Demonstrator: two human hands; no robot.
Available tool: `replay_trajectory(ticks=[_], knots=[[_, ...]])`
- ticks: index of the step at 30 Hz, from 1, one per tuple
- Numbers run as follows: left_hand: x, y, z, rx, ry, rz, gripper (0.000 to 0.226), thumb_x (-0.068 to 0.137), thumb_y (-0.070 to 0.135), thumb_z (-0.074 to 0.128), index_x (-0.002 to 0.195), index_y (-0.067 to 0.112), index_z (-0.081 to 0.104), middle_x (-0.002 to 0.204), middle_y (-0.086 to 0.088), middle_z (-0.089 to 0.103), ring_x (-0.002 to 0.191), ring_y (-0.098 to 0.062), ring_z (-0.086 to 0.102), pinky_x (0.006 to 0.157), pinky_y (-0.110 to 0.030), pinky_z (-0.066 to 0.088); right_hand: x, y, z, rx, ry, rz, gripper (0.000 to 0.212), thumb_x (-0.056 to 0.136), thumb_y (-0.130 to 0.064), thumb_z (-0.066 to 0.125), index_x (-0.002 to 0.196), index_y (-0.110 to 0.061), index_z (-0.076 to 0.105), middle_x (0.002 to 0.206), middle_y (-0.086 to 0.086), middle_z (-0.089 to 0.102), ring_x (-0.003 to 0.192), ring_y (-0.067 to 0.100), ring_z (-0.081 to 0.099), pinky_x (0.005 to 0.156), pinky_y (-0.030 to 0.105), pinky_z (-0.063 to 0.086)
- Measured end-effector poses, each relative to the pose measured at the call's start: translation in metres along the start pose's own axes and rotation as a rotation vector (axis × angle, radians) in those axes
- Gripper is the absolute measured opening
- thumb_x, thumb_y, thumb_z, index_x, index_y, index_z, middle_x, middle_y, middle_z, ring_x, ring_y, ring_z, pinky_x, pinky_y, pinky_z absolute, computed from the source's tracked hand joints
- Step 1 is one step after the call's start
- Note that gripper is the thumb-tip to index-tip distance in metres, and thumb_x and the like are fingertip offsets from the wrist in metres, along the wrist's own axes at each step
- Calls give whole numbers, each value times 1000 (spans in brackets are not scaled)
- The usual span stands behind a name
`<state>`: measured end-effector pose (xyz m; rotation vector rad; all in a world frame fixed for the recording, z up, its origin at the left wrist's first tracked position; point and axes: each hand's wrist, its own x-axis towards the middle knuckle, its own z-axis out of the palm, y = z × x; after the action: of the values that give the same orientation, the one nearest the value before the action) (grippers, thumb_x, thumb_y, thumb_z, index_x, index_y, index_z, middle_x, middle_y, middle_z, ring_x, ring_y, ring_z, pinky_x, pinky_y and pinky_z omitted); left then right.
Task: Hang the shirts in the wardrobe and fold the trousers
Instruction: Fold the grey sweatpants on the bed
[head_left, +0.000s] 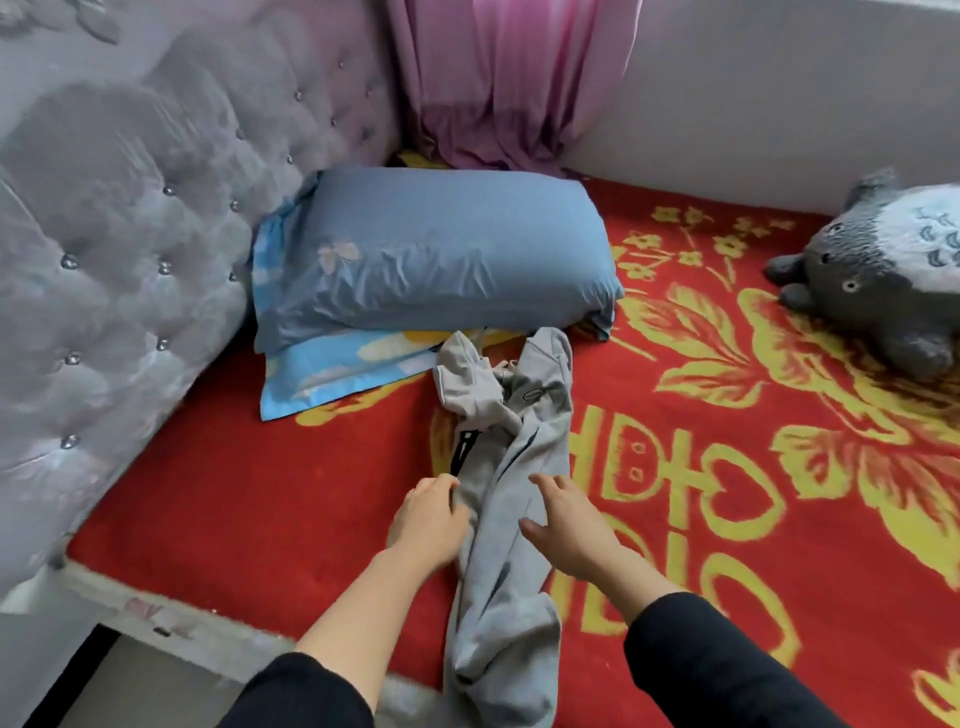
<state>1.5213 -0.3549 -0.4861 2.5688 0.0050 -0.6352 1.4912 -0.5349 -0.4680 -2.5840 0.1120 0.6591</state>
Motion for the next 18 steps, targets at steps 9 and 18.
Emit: replay_trajectory(ticks=[9,18], knots=[[191,-11,5,-491,-2,-224,66,88,47,57,144,18,35,145,-6,43,132,-24,42,104,-35,36,148,3,15,202,115,71,47,99,-29,42,145,-22,34,142,-3,42,127,13,44,95,24,40],[261,-20,42,-809,-118,-264,75,69,1,66,137,24,46,125,-2,62,108,-16,60,93,-36,52,213,8,29,712,295,308,46,98,-36,47,140,-18,44,131,-5,54,121,9,50,98,27,39]])
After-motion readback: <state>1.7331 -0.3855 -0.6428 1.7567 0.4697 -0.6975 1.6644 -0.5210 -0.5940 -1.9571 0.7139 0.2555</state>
